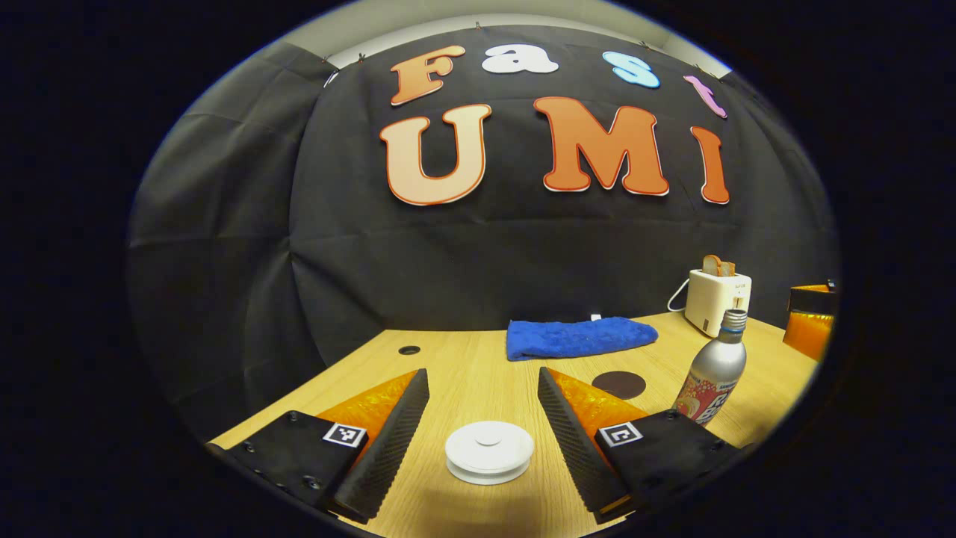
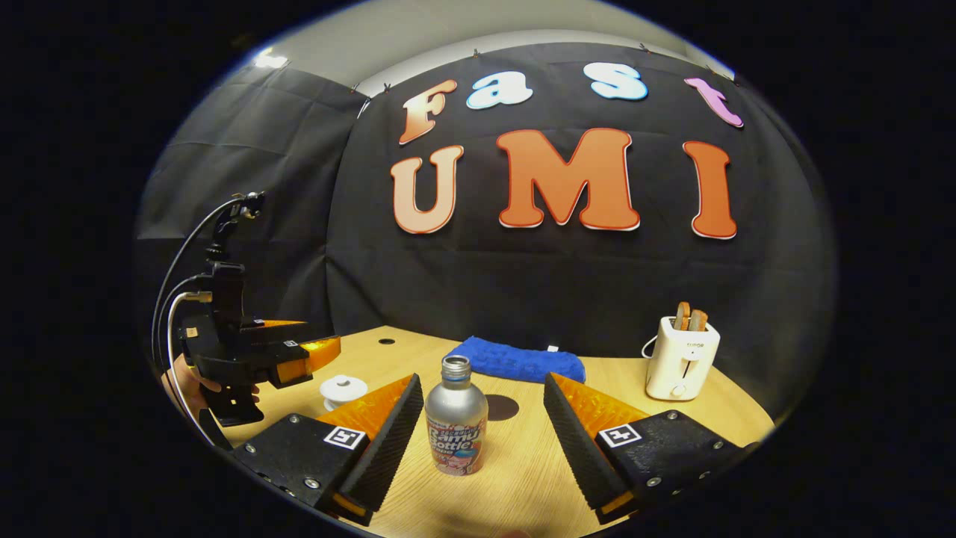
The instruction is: Open the teacup lid with one hand, grasp the water bottle and pour water into the teacup with the other hand; after pouring, place the water bottle on the coaster and then close the teacup lid.
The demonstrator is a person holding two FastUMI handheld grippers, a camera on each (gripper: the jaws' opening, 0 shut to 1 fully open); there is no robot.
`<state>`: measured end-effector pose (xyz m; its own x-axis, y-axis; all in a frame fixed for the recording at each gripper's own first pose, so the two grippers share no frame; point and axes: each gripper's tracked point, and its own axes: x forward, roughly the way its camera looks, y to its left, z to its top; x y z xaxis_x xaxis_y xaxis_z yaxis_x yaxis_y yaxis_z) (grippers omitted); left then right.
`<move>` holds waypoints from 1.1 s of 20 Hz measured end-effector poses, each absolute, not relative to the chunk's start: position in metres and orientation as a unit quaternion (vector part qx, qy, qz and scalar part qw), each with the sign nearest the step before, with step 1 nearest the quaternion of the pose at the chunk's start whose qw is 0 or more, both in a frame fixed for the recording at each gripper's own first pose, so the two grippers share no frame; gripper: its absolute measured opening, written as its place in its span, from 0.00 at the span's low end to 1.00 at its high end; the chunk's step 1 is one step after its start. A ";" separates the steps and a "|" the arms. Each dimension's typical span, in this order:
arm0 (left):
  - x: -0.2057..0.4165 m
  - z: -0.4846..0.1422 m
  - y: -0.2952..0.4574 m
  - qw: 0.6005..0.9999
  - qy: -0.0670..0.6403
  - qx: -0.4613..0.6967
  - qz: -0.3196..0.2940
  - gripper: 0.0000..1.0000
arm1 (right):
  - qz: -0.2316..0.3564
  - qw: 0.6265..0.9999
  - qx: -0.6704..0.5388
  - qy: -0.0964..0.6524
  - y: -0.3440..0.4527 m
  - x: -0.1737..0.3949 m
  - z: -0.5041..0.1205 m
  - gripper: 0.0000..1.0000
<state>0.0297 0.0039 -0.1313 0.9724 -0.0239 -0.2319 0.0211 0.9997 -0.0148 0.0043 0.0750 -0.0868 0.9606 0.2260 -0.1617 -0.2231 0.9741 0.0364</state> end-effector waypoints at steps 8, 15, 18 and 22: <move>0.044 -0.192 0.007 0.985 0.170 0.003 -0.034 0.98 | 0.135 0.980 -0.014 0.144 0.097 0.020 -0.143 0.98; 0.058 -0.212 0.007 0.980 0.189 0.029 -0.045 0.90 | 0.152 0.973 -0.001 0.174 0.109 0.033 -0.171 0.98; 0.061 -0.215 0.003 0.980 0.191 0.035 -0.052 0.80 | 0.151 0.972 0.004 0.180 0.108 0.038 -0.176 0.98; 0.062 -0.214 -0.005 0.978 0.195 0.031 -0.061 0.53 | 0.152 0.972 0.006 0.181 0.108 0.040 -0.178 0.98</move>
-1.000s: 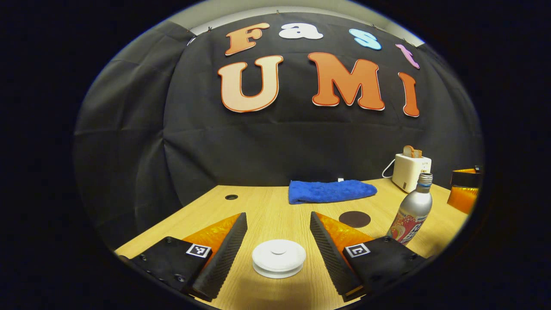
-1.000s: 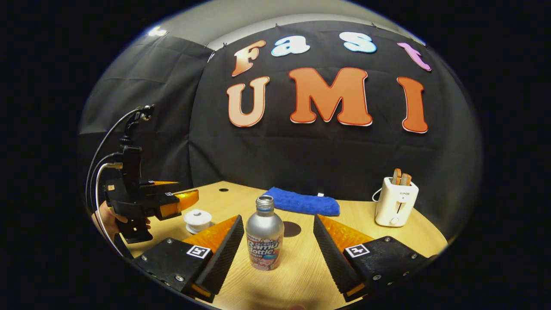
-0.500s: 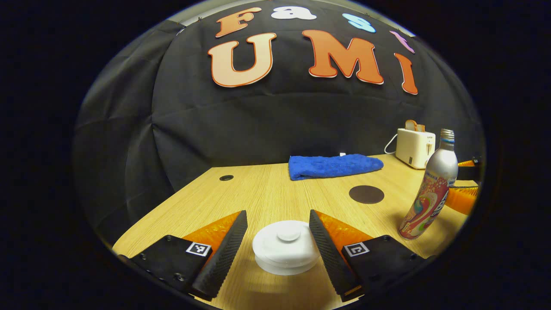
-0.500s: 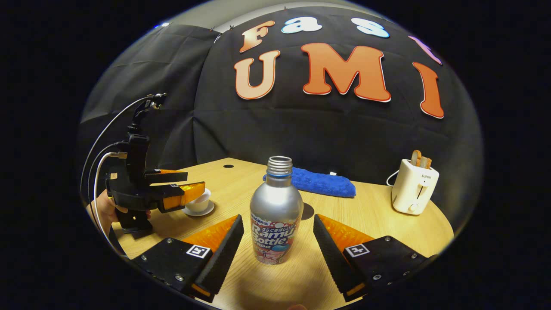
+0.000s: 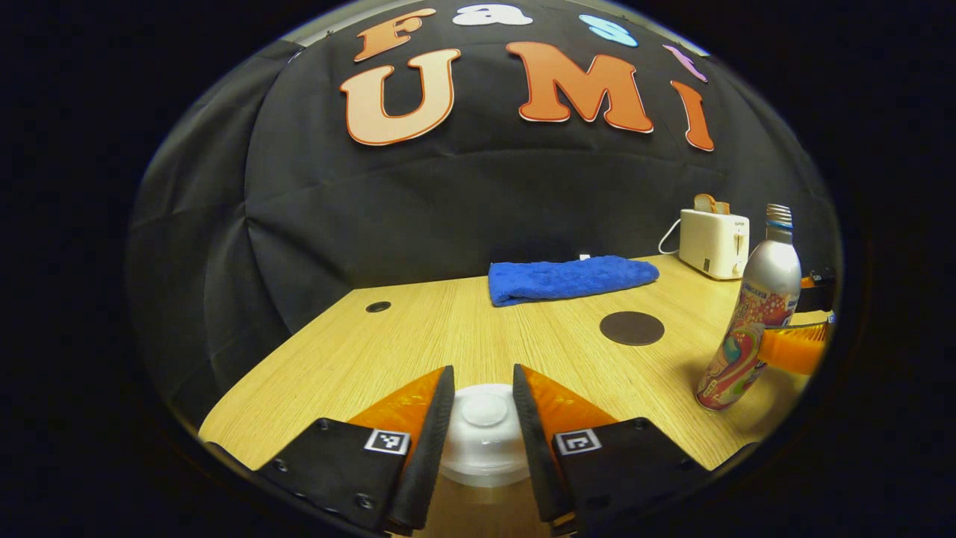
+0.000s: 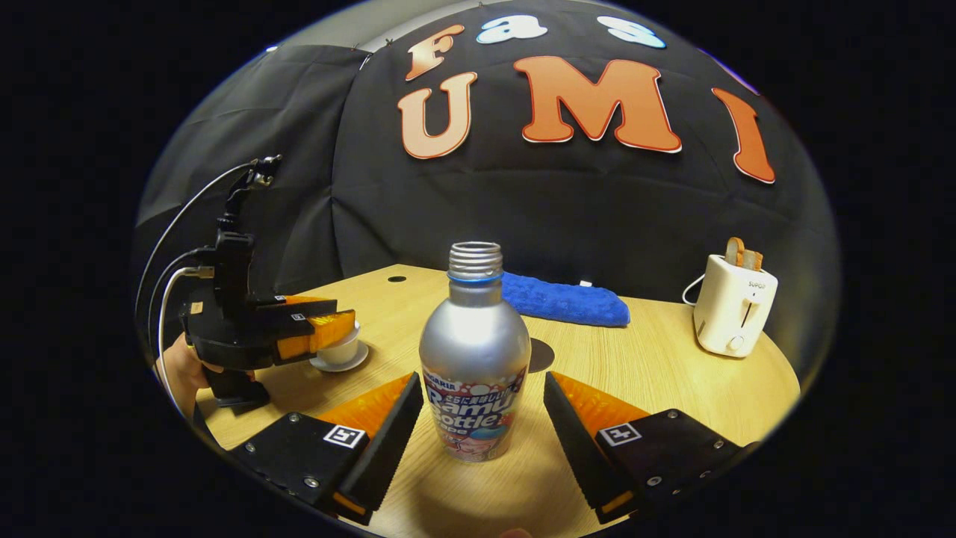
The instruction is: Open the teacup lid with one hand, grasp the water bottle and pour water into the teacup with the other hand; after pouring, place the water bottle on the coaster and then close the teacup lid.
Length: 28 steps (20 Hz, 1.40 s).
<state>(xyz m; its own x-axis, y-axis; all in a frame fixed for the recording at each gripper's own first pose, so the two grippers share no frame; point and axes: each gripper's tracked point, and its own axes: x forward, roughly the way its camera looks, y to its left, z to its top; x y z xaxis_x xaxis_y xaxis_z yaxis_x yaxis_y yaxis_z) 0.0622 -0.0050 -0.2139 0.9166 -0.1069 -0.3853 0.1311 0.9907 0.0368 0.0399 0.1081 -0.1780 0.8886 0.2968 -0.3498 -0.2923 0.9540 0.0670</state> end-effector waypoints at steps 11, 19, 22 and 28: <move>0.063 -0.198 0.002 0.983 0.176 0.028 -0.043 0.32 | 0.156 0.965 0.013 0.211 0.117 0.042 -0.193 0.97; 0.054 -0.167 0.021 0.989 0.145 0.020 -0.022 0.27 | 0.152 0.963 0.016 0.221 0.120 0.044 -0.181 0.80; 0.050 -0.162 0.032 0.990 0.139 0.015 -0.013 0.32 | 0.149 0.966 -0.015 0.211 0.117 0.046 -0.167 0.80; 0.034 -0.164 0.064 0.990 0.141 0.010 0.007 0.32 | 0.130 0.957 -0.146 0.215 0.107 0.057 -0.153 0.78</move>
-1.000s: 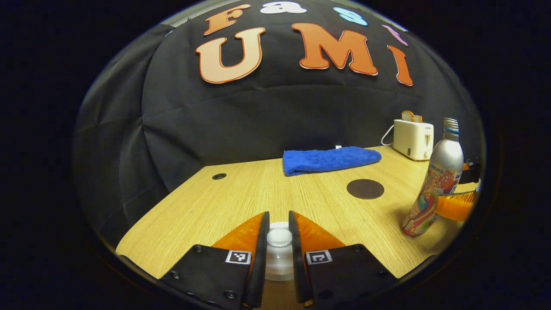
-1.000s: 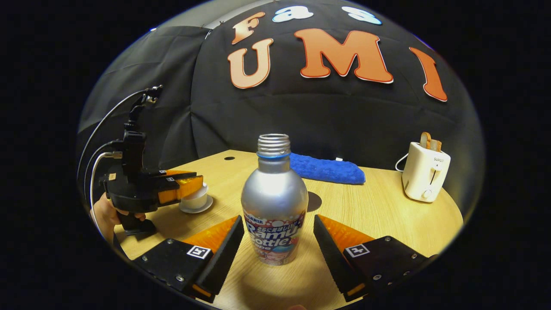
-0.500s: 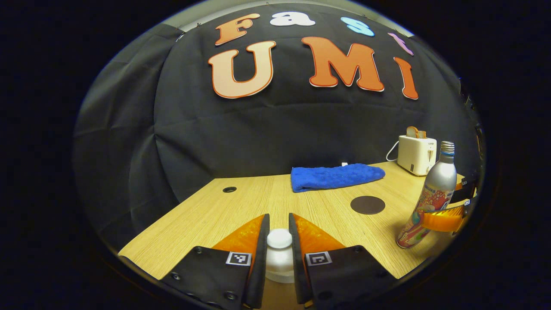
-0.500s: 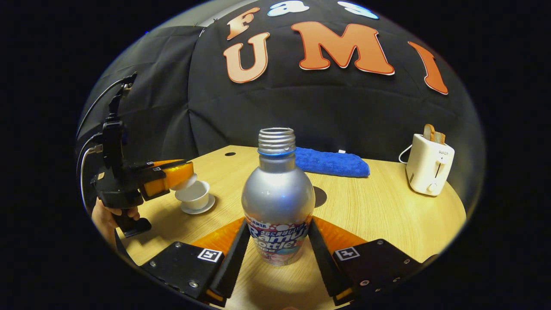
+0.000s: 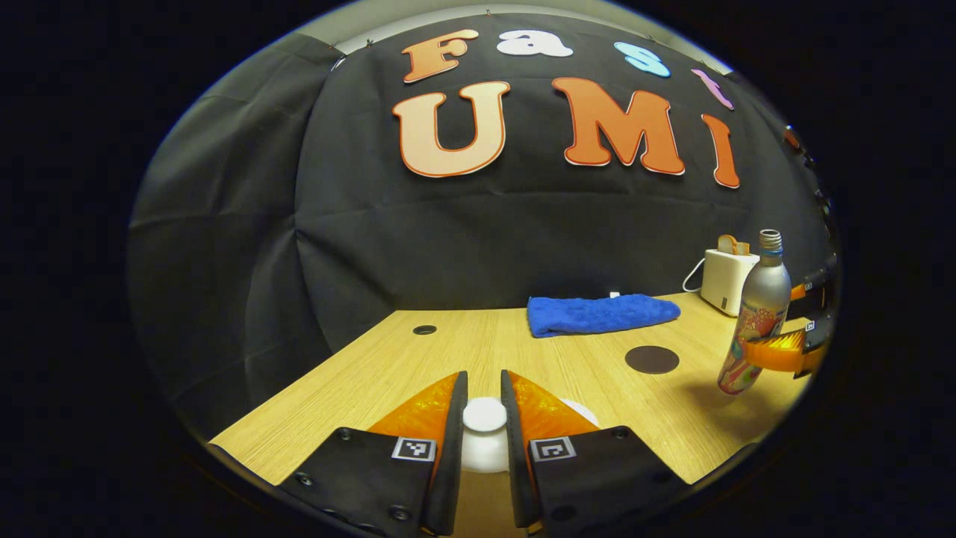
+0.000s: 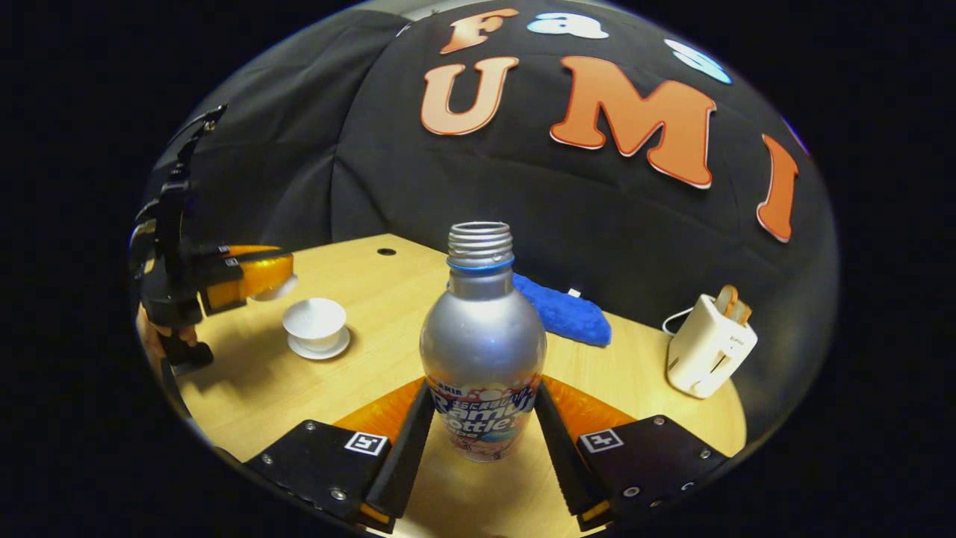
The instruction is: Open the teacup lid with one hand, grasp the water bottle and pour water into the teacup with the other hand; after pouring, place the water bottle on the coaster and then close the teacup lid.
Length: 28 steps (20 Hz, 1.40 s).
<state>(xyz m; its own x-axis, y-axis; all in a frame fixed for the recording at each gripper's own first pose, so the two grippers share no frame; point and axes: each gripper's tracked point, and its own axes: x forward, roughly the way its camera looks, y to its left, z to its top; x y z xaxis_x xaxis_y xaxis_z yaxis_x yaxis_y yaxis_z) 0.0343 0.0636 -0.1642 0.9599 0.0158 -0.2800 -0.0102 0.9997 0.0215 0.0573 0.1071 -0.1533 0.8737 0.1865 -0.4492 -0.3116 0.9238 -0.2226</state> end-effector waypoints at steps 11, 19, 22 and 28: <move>0.001 -0.179 0.126 0.985 0.165 -0.006 0.043 0.32 | 0.138 0.916 -0.301 0.227 0.122 0.093 -0.143 0.78; -0.009 -0.185 0.138 0.984 0.170 -0.014 0.044 0.32 | 0.148 0.883 -0.397 0.203 0.144 0.114 -0.142 0.78; -0.010 -0.188 0.142 0.984 0.170 -0.016 0.044 0.32 | 0.156 0.867 -0.430 0.199 0.152 0.119 -0.156 0.78; -0.015 -0.192 0.149 0.984 0.171 -0.026 0.044 0.32 | 0.135 0.839 -0.506 0.146 0.171 0.131 -0.147 0.77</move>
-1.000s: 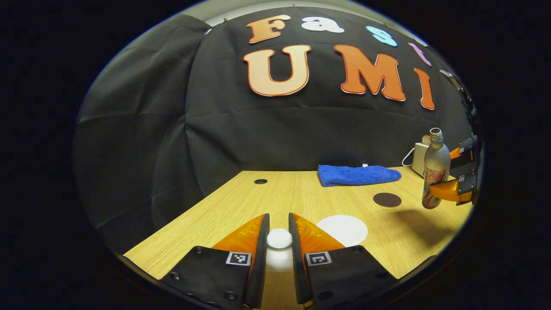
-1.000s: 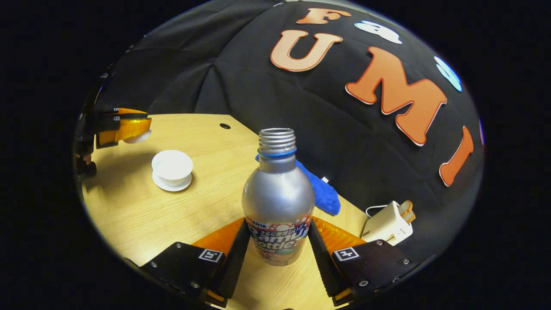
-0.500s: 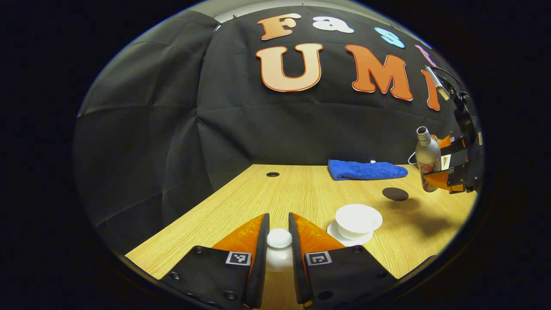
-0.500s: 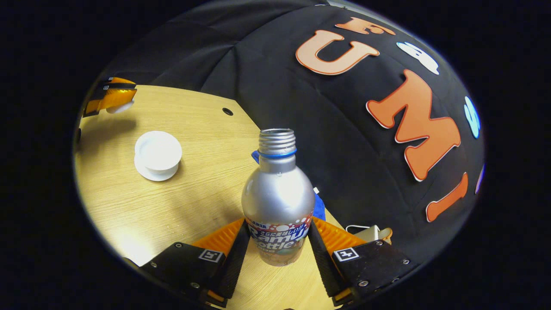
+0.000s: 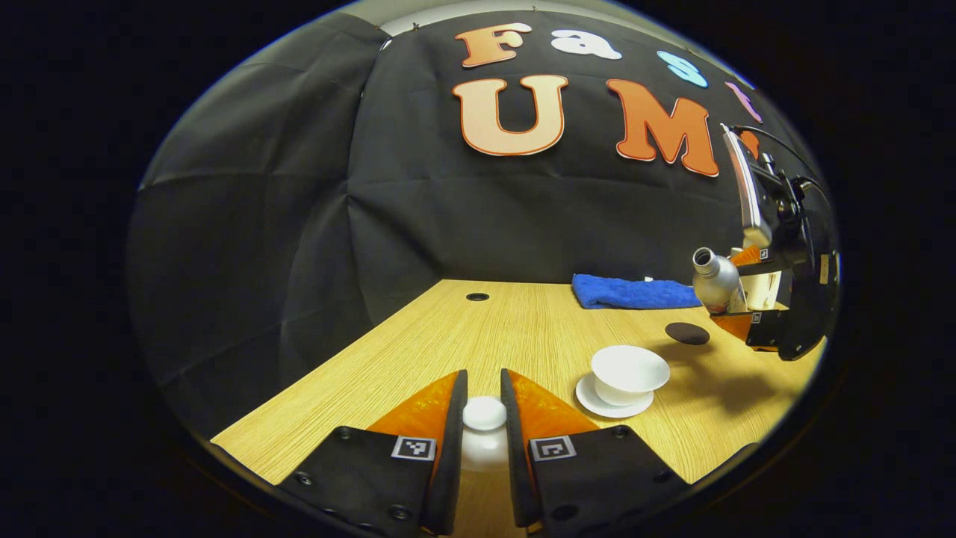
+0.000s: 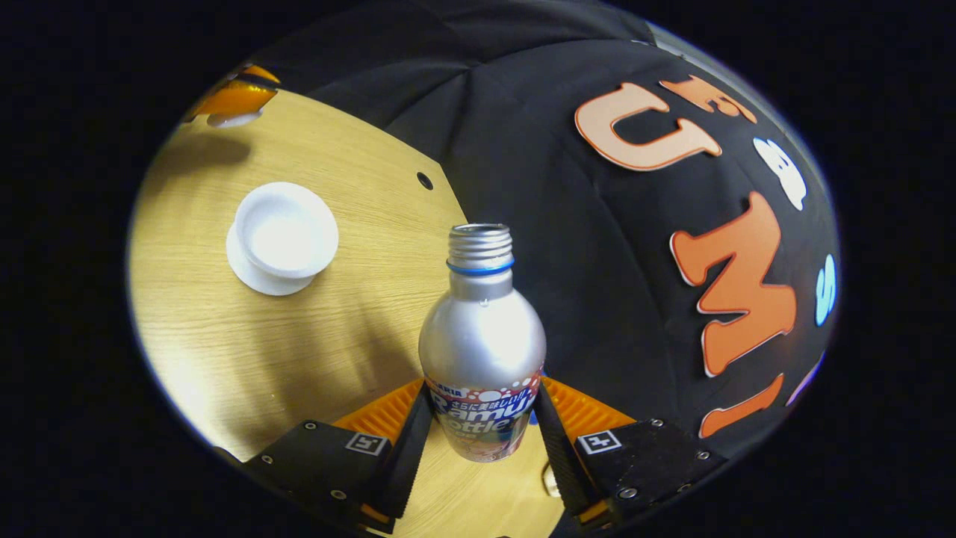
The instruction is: Open the teacup lid with one hand, grasp the water bottle and pour water into the teacup with the other hand; after pouring, place the water bottle on the coaster and then close the teacup lid.
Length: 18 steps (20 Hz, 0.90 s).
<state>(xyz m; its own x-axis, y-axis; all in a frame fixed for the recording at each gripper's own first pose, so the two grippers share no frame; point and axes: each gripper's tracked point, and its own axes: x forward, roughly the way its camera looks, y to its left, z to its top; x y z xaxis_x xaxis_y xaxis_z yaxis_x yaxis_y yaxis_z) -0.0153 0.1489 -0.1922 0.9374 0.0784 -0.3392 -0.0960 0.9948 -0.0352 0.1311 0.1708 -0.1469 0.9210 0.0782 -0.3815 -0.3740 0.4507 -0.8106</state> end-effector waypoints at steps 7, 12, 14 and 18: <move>-0.022 -0.196 0.159 0.983 0.176 -0.025 0.054 0.32 | 0.133 0.806 -0.569 0.097 0.195 0.132 -0.144 0.77; -0.024 -0.199 0.161 0.982 0.178 -0.026 0.054 0.32 | 0.109 0.776 -0.619 0.055 0.198 0.136 -0.136 0.77; -0.023 -0.200 0.160 0.982 0.178 -0.027 0.053 0.32 | 0.099 0.764 -0.636 0.037 0.198 0.138 -0.131 0.77; -0.026 -0.200 0.160 0.982 0.179 -0.025 0.052 0.27 | 0.074 0.743 -0.665 -0.005 0.202 0.140 -0.117 0.77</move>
